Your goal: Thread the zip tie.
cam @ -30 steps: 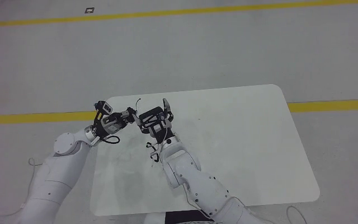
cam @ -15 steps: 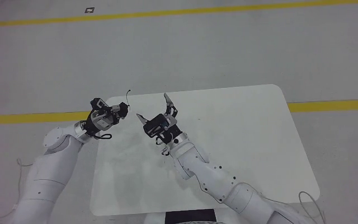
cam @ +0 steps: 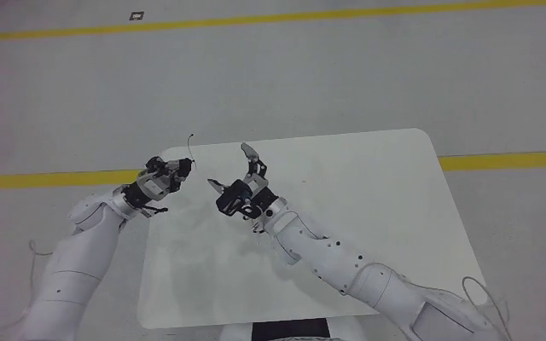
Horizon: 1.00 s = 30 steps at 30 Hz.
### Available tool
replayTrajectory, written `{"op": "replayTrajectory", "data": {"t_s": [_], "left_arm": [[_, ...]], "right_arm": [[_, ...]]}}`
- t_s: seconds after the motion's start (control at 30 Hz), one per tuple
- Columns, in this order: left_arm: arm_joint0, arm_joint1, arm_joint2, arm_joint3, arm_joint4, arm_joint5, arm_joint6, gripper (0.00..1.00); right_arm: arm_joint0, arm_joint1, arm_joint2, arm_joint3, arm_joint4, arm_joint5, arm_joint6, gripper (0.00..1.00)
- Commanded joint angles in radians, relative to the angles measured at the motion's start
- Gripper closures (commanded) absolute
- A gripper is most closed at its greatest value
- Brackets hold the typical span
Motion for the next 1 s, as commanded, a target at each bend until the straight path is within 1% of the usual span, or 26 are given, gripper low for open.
{"op": "replayTrajectory", "data": {"t_s": [0.0, 0.03, 0.07, 0.33, 0.37, 0.4, 0.47, 0.53, 0.63, 0.73, 0.97], "left_arm": [[-0.013, -0.002, 0.010, 0.016, -0.008, 0.041, 0.006, 1.00], [-0.020, -0.003, 0.014, 0.017, 0.005, 0.041, 0.016, 1.00], [-0.026, -0.002, 0.016, 0.016, 0.034, 0.021, 0.031, 1.00], [-0.025, -0.003, 0.017, 0.015, 0.032, 0.022, 0.037, 1.00], [-0.020, -0.005, 0.023, 0.007, 0.020, 0.033, 0.050, 1.00], [-0.014, -0.008, 0.034, -0.007, -0.005, 0.062, 0.042, 1.00], [-0.011, -0.013, 0.045, -0.014, -0.037, 0.095, 0.039, 1.00], [-0.013, -0.018, 0.060, -0.020, -0.081, 0.140, 0.028, 1.00], [-0.021, -0.023, 0.089, -0.012, -0.127, 0.140, 0.024, 1.00], [-0.038, -0.021, 0.102, -0.006, -0.119, 0.140, 0.032, 1.00], [-0.038, -0.021, 0.102, -0.006, -0.119, 0.140, 0.032, 1.00]], "right_arm": [[0.027, 0.021, -0.036, -0.001, 0.000, -0.014, 0.002, 0.00], [0.038, 0.030, -0.050, -0.004, 0.000, -0.025, 0.006, 0.00], [0.044, 0.036, -0.059, -0.005, 0.000, -0.029, 0.009, 0.00], [0.044, 0.036, -0.059, -0.005, 0.000, -0.029, 0.009, 0.00], [0.044, 0.036, -0.059, -0.005, 0.000, -0.029, 0.009, 0.00], [0.040, 0.036, -0.055, -0.005, 0.001, -0.030, 0.011, 0.00], [0.028, 0.035, -0.042, -0.007, 0.001, -0.032, 0.004, 0.00], [0.016, 0.031, -0.032, -0.002, 0.000, -0.040, -0.009, 0.00], [0.011, 0.022, -0.031, 0.015, 0.000, -0.047, -0.020, 0.00], [0.018, 0.015, -0.041, 0.043, 0.000, -0.080, -0.030, 0.00], [0.018, 0.015, -0.041, 0.043, 0.000, -0.080, -0.030, 0.00]]}}
